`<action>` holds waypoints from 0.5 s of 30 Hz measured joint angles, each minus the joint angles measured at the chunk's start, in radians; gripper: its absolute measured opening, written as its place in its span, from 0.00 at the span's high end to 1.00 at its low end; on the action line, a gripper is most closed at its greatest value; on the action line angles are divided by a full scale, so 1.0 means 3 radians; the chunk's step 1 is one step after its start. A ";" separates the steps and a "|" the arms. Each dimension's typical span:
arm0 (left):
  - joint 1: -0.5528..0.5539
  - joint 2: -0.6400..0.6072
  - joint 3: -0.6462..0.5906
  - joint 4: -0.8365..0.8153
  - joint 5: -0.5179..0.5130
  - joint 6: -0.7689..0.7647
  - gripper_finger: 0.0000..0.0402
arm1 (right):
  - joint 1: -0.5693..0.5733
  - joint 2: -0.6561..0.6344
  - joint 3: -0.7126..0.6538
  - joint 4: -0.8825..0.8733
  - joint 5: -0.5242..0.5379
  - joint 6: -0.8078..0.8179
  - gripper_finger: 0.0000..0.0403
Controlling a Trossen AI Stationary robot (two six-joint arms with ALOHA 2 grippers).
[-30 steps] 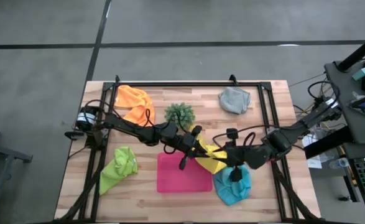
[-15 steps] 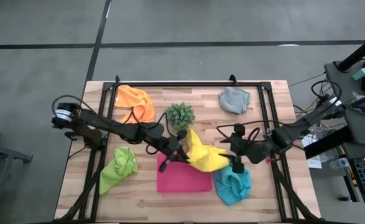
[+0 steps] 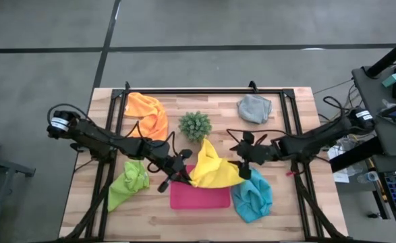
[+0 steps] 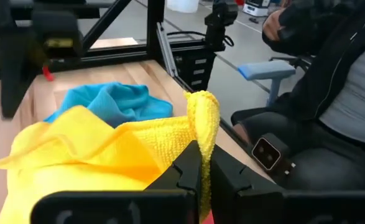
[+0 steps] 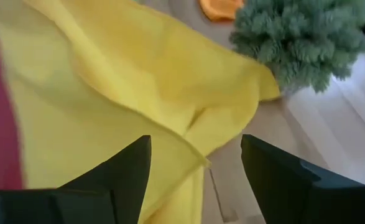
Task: Fold microfiber towels
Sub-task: Fold the yellow microfiber cloth
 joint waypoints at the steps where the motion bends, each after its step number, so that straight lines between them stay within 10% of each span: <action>1: 0.0000 0.0003 0.0000 -0.0018 -0.0003 0.0003 1.00 | -0.0057 0.0022 -0.0035 0.0046 -0.0077 -0.0023 0.41; 15: 0.0001 0.0018 0.0000 -0.0020 -0.0019 0.0004 1.00 | -0.0536 0.0408 -0.0409 0.1070 -0.1036 -0.0271 0.44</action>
